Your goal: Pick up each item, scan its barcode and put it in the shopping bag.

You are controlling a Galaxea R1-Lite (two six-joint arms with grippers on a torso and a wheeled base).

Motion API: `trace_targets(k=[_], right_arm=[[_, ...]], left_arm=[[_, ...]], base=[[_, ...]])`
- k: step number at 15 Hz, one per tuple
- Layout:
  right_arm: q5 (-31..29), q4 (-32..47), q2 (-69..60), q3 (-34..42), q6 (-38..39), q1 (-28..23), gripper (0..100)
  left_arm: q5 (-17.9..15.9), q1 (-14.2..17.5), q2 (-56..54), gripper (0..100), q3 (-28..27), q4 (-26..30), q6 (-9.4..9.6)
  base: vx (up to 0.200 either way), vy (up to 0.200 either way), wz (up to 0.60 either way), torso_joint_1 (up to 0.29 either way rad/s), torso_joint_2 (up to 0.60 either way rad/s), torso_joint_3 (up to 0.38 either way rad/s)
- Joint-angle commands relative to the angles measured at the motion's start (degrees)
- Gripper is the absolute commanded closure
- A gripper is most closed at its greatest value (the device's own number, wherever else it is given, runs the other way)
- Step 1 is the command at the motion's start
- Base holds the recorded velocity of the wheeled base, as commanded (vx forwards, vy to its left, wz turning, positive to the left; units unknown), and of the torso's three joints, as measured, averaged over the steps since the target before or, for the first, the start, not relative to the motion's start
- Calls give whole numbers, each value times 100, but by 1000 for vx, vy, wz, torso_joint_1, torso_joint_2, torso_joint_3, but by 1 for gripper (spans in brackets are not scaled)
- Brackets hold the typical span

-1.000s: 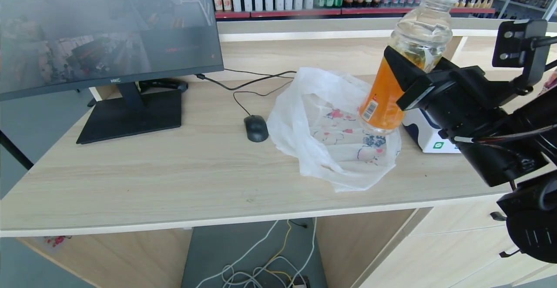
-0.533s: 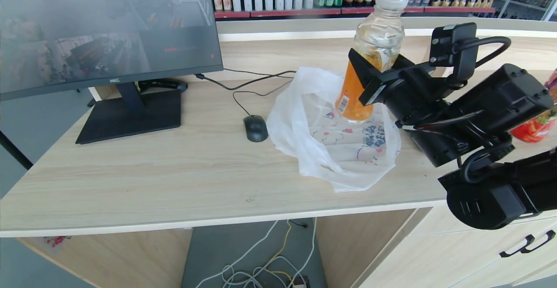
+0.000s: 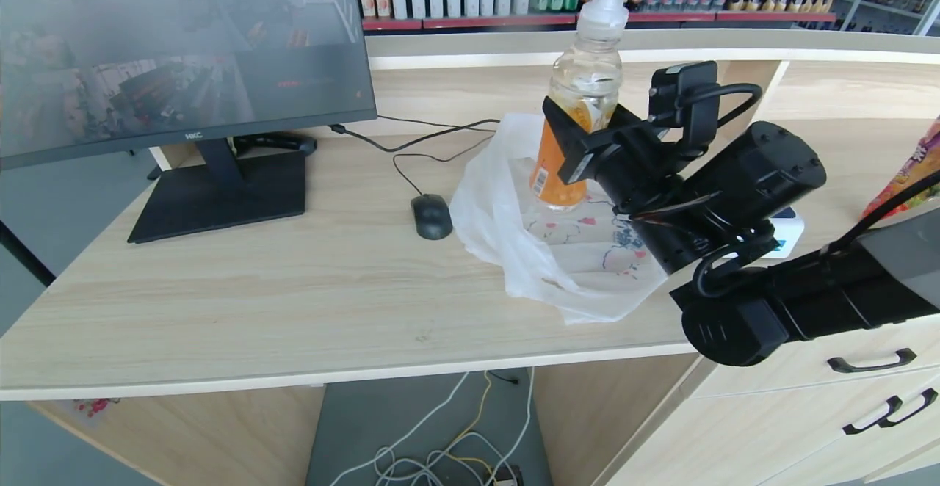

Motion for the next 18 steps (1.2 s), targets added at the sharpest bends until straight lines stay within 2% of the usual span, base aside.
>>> trace_targets(k=[1,18], right_arm=[[5,-5,303,-191,-5,19,100],[-4,-5,1023,-622,12,11,100]], left_arm=[[0,0,-2,0,0,-2,0],[0,0,-2,0,0,-2,0]], base=[[0,0,0,0,0,0],[0,0,0,0,0,0]])
